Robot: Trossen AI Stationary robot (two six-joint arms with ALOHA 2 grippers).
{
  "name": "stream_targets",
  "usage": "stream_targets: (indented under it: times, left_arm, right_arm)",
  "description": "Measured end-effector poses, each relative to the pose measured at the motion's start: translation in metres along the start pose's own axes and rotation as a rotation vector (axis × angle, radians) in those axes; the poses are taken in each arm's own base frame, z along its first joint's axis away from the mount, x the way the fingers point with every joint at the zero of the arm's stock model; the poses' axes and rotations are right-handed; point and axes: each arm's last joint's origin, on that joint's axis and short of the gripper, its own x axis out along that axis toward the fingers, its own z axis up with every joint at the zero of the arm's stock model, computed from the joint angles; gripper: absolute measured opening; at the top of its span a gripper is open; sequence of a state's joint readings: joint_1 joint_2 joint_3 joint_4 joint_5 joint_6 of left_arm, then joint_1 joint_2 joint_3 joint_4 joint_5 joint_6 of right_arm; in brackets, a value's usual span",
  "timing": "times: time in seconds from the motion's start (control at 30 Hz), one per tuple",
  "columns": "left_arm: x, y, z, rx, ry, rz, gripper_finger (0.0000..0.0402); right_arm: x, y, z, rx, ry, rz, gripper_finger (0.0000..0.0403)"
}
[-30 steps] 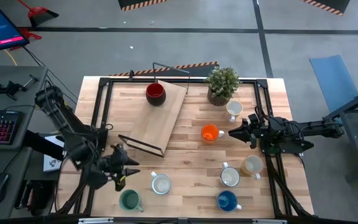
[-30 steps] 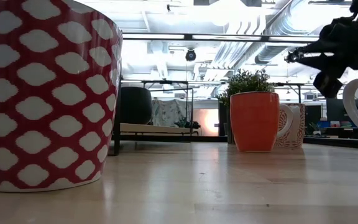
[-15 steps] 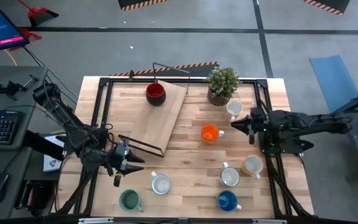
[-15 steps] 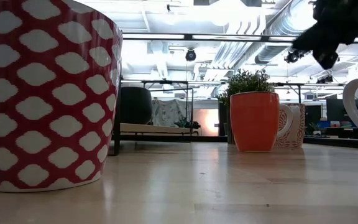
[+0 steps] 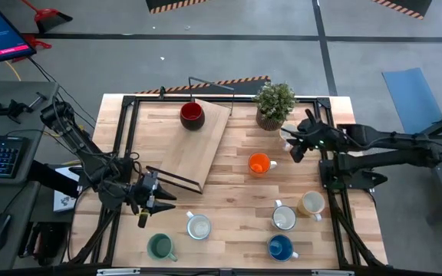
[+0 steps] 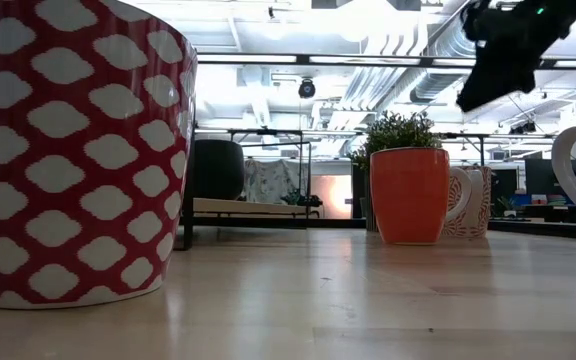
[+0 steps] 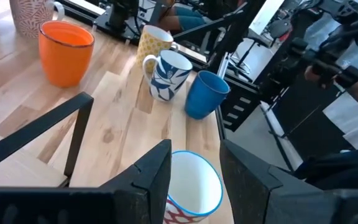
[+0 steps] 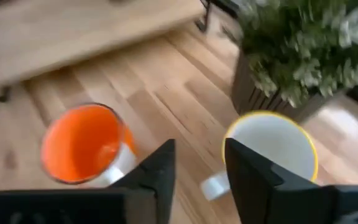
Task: Place coffee mugs
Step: Put the yellow cup on the shelf
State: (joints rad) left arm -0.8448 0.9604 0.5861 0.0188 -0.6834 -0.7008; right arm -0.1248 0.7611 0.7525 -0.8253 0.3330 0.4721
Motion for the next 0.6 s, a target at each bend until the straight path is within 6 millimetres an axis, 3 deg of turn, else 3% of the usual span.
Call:
stream_targets:
  times: [0.17,0.6]
  left_arm:
    - [0.000,0.000,0.000,-0.002,0.002,0.002,0.0126]
    - [0.000,0.000,0.000,-0.058,-0.005,0.005,0.0126]
  right_arm:
    - [0.030,-0.008,0.002,0.088,0.205,-0.031,0.0159]
    - [0.081,-0.019,0.013,0.070,0.309,-0.086,0.0160]
